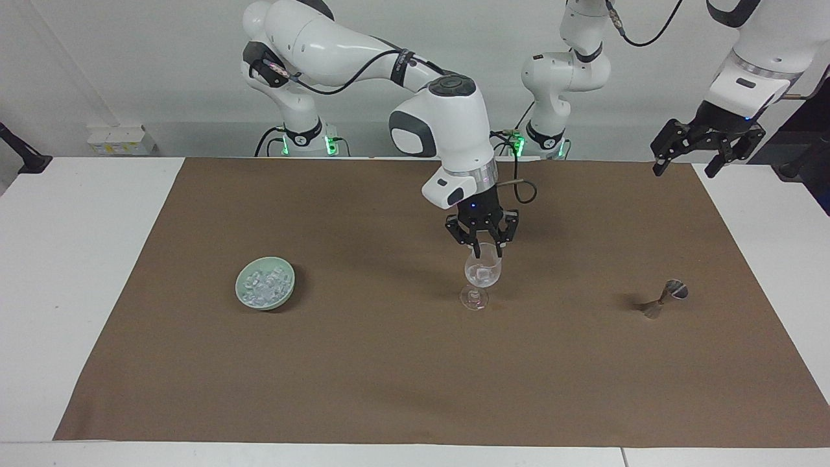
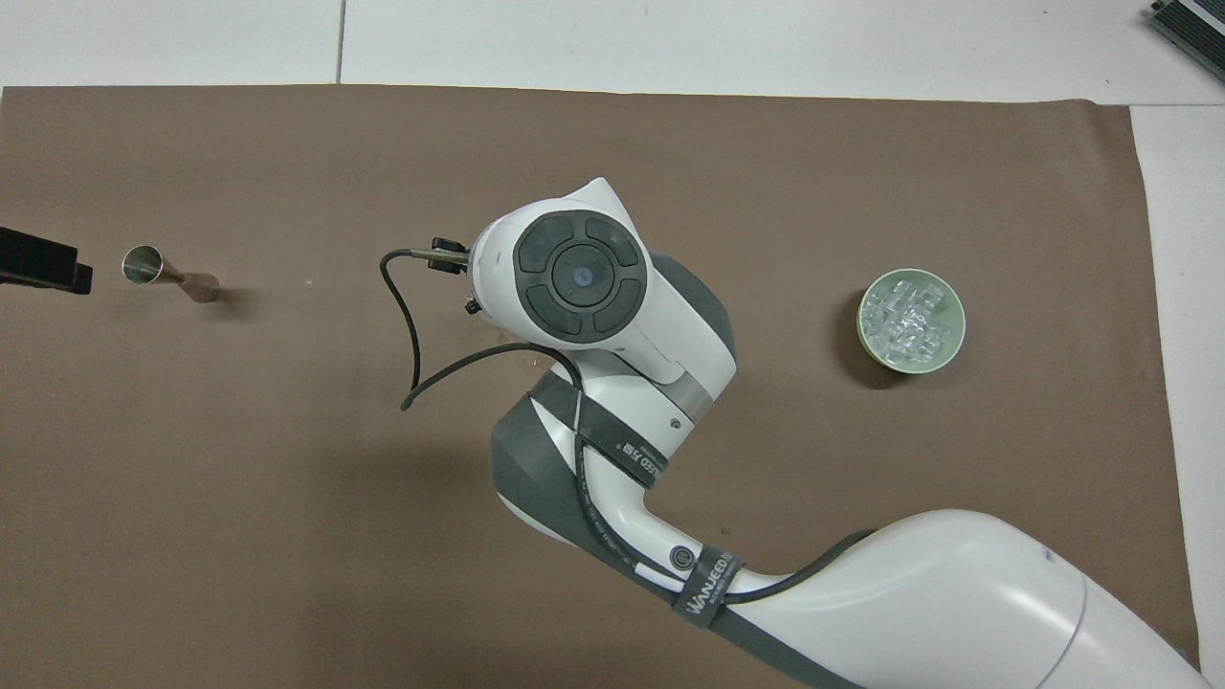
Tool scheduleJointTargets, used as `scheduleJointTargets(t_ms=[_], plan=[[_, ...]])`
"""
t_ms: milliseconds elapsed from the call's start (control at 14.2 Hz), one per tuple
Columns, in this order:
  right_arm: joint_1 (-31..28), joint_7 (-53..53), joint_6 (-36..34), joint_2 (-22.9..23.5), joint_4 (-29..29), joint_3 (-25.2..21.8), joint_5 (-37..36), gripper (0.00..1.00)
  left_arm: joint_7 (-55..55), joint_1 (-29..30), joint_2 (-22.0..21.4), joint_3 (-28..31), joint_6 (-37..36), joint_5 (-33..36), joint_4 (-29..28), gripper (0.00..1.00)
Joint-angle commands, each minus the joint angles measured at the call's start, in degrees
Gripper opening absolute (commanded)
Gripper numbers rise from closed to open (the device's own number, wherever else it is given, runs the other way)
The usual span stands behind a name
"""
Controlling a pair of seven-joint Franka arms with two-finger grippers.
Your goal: Pour wine and add ice with both arms
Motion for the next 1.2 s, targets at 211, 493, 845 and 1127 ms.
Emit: scheduleJointTargets(t_ms=[211,493,845,1127], plan=[[-0.3,1.7,1.2,1.1,1.3,1.3,-2.0,0.64,0.4,-0.7,-0.1,0.6,0.5,0.1,-0.2,1.0],[-1.3,1.3,-0.2,-1.2,1.2,2.1,-2.2,1.0,0.1,-0.8,-0.2,0.5,0.4,0.1,-0.1,1.0],[-2.3,-1.0,-2.3,-6.2,1.0,-2.9,-2.7,1.0,-0.5,-0.5,-0.1,0.5,0.3,0.1,-0.1,1.0],[-2.3,-7.9,-6.4,-9.6,0.5,-10.7,-1.9,1.0,-1.1,-0.3,-0.1,0.5,0.5,0.1,-0.2,1.0]])
